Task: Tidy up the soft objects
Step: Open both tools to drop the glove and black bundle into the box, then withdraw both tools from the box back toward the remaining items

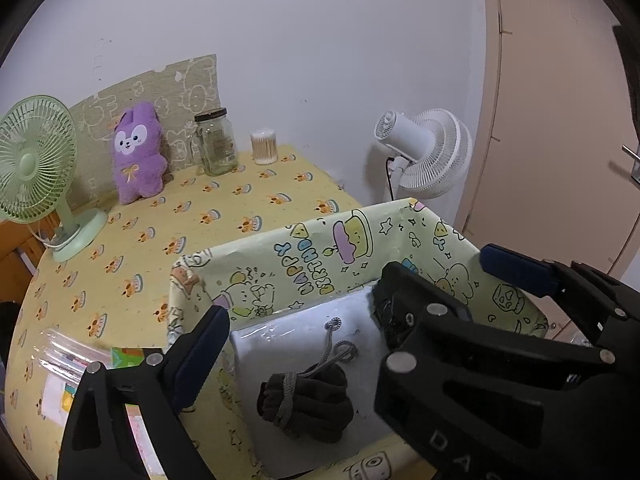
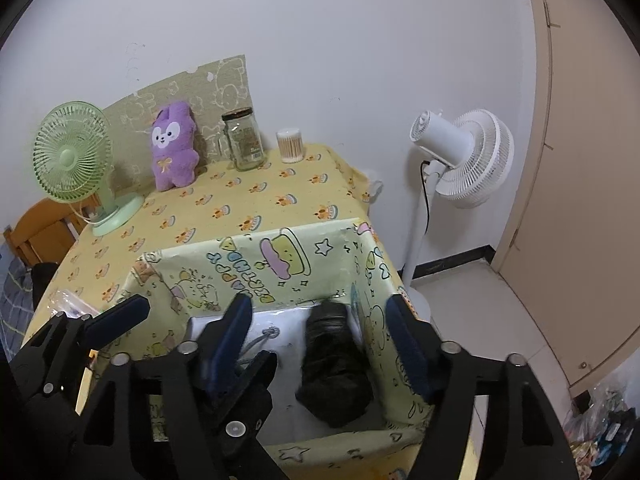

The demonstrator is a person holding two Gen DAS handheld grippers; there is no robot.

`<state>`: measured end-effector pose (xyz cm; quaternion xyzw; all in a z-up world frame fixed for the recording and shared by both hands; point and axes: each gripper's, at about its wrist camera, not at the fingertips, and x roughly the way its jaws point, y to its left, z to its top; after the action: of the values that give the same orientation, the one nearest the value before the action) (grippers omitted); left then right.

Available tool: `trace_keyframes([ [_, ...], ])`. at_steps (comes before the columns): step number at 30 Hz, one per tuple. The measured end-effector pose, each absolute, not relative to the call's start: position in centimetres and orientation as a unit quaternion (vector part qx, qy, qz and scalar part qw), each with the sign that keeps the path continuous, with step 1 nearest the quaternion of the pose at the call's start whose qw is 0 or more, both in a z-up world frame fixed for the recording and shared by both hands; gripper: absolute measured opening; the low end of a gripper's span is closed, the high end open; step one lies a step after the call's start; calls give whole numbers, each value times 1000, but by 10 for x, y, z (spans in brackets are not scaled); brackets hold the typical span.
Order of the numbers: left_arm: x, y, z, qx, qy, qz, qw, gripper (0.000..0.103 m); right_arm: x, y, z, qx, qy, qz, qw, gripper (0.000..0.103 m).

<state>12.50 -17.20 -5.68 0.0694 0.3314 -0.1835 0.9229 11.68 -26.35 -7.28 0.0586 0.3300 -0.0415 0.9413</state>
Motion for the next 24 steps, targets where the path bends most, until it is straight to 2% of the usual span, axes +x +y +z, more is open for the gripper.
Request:
trace_keyframes([
  [3, 122, -168, -53, 69, 322, -181, 926, 100, 111, -259, -68, 54, 315, -58, 946, 90],
  [24, 95, -135, -29, 59, 280, -166, 944, 101, 80, -226, -38, 33, 271, -74, 959, 99],
])
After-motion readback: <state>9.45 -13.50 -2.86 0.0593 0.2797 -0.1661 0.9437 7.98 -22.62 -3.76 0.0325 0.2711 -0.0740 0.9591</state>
